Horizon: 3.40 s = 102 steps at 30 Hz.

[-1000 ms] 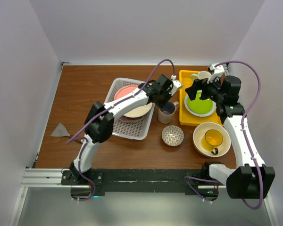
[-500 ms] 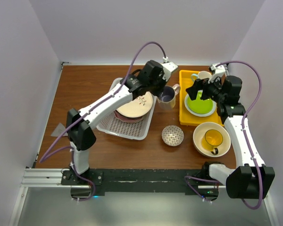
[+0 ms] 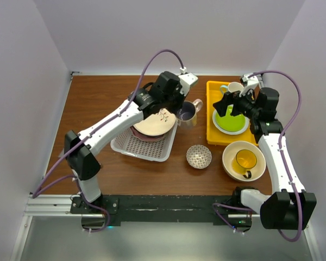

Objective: Place the mixed dishes into the plastic bin
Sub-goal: Place the cup in the plastic bin.

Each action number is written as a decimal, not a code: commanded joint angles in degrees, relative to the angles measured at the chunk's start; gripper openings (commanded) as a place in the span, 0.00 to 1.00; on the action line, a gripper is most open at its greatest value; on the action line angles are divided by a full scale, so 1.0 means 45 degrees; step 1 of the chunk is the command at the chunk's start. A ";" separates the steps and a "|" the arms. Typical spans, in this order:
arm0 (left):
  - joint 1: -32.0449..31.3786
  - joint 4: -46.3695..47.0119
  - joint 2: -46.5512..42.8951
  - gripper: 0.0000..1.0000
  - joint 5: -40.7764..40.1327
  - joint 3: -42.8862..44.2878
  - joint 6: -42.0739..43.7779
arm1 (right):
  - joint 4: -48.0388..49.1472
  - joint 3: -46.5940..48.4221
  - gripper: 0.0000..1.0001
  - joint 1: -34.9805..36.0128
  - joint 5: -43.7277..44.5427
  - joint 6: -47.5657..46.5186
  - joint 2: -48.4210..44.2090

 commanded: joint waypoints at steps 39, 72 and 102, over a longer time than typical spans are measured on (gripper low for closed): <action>0.0080 -0.0837 -0.7376 0.00 -0.0165 -0.5099 0.0958 | -0.0138 0.0051 0.98 -0.0186 -0.2039 -0.1051 0.0010; 0.0510 0.0003 -0.5814 0.00 -0.0028 -0.7227 -0.0020 | -0.0157 0.0051 0.98 -0.0264 -0.2116 -0.1071 -0.0010; 0.0510 0.1742 -0.4837 0.08 -0.0399 -0.9727 -0.0273 | -0.0157 0.0051 0.98 -0.0284 -0.2136 -0.1071 -0.0009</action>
